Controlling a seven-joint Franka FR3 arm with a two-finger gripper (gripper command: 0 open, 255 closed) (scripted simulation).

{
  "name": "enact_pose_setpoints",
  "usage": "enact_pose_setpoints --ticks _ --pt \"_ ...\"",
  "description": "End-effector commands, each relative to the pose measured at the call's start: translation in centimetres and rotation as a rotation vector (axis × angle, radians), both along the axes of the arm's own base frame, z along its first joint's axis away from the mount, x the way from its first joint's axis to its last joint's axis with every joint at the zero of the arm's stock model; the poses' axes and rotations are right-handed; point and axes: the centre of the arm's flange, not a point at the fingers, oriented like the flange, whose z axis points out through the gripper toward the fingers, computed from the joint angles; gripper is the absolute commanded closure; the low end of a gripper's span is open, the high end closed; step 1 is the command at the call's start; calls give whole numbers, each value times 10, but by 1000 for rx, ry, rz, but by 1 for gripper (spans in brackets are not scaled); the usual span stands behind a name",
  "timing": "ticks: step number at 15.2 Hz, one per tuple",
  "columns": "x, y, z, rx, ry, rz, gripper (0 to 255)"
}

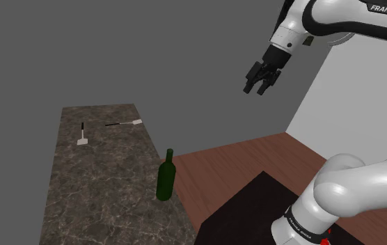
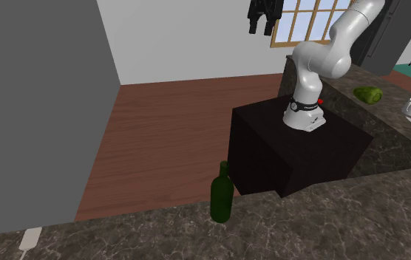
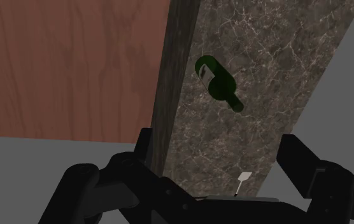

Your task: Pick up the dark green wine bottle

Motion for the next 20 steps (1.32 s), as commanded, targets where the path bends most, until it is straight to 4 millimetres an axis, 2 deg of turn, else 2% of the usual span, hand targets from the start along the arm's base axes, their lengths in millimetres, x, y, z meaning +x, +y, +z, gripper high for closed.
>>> enact_pose_setpoints --ticks 1,20 --pt "0 0 0 0 0 0 0" --pt "121 125 -189 -86 24 -25 0"
